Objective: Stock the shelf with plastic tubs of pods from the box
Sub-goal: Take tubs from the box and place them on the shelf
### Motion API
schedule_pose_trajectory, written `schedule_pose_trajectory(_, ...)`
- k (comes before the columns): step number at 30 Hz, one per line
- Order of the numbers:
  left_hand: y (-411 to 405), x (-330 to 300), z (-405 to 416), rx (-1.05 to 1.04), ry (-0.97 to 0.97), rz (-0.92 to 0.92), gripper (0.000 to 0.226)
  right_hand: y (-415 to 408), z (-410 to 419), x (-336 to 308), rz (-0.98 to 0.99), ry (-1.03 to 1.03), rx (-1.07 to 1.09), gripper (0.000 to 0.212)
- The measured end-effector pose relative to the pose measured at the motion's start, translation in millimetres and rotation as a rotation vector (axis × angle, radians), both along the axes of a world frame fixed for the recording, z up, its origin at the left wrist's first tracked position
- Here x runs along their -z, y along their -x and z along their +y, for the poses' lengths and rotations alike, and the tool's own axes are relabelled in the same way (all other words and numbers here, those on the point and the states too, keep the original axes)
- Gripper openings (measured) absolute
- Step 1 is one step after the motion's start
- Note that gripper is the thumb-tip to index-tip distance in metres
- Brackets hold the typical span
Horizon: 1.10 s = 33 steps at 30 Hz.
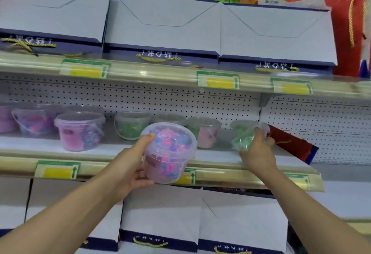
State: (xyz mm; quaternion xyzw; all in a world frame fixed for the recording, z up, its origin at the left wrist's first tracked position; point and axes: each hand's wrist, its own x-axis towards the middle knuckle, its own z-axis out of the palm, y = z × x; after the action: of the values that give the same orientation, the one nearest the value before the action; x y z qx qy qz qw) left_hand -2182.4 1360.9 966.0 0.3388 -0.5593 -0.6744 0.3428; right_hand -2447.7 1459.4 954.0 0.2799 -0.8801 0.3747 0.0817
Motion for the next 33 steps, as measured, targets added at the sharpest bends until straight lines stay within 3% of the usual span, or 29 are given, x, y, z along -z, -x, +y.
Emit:
schedule_pose_trajectory(4, 2.2, -0.5, -3.2, 0.006, 0.024, -0.03, 0.032, 7.6, -7.8, 9.7, 0.186, -0.09, 0.052, 0.067)
schedule_pose_trajectory(9, 1.6, -5.0, -3.4, -0.019, 0.047, -0.034, 0.029, 6.5, -12.9, 0.6, 0.171, -0.178, 0.099, 0.058)
schedule_pose_trajectory(14, -3.7, -6.5, 2.6, -0.015, 0.051, -0.04, 0.028, -1.8, -6.3, -1.6, 0.135, -0.009, 0.122, 0.059)
schedule_pose_trajectory(17, -4.9, -7.5, 6.7, -0.018, 0.052, -0.028, 0.027, -2.8, -4.3, -5.3, 0.116, -0.018, 0.055, 0.067)
schedule_pose_trajectory(21, -5.1, -8.1, 7.5, -0.022, 0.058, -0.023, 0.027, 1.9, -11.2, -1.2, 0.127, -0.183, -0.031, 0.066)
schedule_pose_trajectory(30, -6.8, -4.0, -4.1, -0.034, 0.068, -0.01, 0.027, 29.6, -29.9, -1.9, -0.037, -0.239, -0.069, 0.091)
schedule_pose_trajectory(33, -9.2, -2.3, -6.7, -0.037, 0.063, -0.002, 0.027, 18.5, -25.4, -6.5, 0.037, -0.274, 0.005, 0.093)
